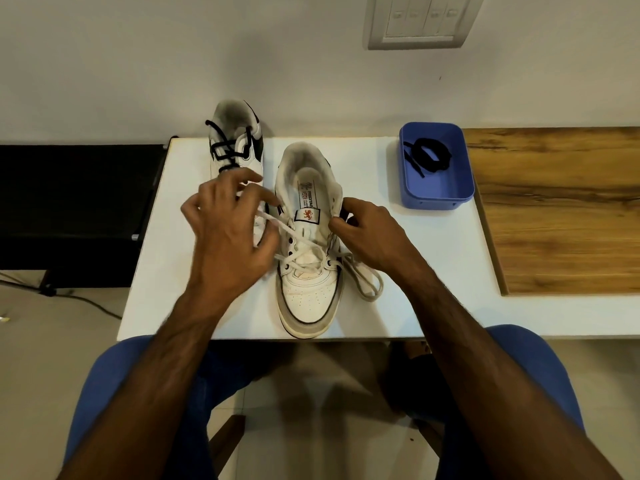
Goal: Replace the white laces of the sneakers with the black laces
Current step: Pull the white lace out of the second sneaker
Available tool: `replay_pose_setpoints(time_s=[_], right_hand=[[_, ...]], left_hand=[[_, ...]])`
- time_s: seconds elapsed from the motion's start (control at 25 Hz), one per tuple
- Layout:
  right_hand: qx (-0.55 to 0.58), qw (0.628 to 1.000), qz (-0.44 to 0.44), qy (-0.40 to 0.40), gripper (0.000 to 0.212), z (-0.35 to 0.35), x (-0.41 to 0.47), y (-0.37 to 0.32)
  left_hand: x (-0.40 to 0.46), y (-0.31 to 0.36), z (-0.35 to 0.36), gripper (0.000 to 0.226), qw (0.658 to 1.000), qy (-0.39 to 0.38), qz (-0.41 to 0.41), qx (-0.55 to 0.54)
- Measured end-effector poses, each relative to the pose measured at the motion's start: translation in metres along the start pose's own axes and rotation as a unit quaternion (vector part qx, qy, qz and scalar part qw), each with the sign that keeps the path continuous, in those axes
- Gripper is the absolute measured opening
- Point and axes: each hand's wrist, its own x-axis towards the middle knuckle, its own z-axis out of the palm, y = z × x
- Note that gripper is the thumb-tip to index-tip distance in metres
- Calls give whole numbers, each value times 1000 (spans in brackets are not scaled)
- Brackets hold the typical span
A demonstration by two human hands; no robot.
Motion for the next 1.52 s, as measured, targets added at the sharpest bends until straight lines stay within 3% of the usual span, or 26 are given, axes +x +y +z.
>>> replay_pose_setpoints(time_s=[0.16, 0.28, 0.36, 0.52, 0.6, 0.8, 0.92, 1.0, 1.12, 1.2, 1.36, 1.52], right_hand=[[4, 1000, 0, 3, 18, -1, 0, -2], [2, 1000, -2, 4, 22, -1, 0, -2], [-3, 1000, 2, 0, 24, -1, 0, -1], [-4, 1000, 3, -3, 30, -1, 1, 0], [-3, 1000, 4, -4, 30, 0, 1, 0], [5, 1000, 4, -1, 25, 0, 0, -2], [7, 1000, 3, 0, 24, 1, 0, -3], [7, 1000, 6, -3, 24, 0, -1, -3], [3, 1000, 9, -7, 27, -2, -2, -3], [2, 1000, 6, -6, 27, -3, -2, -3], [-4, 1000, 4, -5, 26, -2, -3, -4], [-42, 999, 6, -6, 33, -5, -5, -6]], left_hand=[[-6, 18, 27, 24, 978, -133, 142, 70], [-6, 17, 30, 14, 977, -122, 161, 70], [-4, 13, 20, 11, 986, -80, 134, 53], [-2, -8, -6, 11, 999, 42, -29, 12], [-2, -12, -9, 11, 996, 67, -52, 11], [-4, 9, 18, 20, 982, -106, 140, 70], [-5, 13, 27, 13, 974, -116, 171, 92], [-3, 9, 20, 9, 986, -57, 136, 78], [2, -7, 0, 14, 997, 72, -21, 23], [2, -23, -11, 14, 990, 116, -82, 16], [0, -33, -11, 15, 994, 51, -91, 40], [-2, -29, -4, 20, 991, -118, -31, 49]])
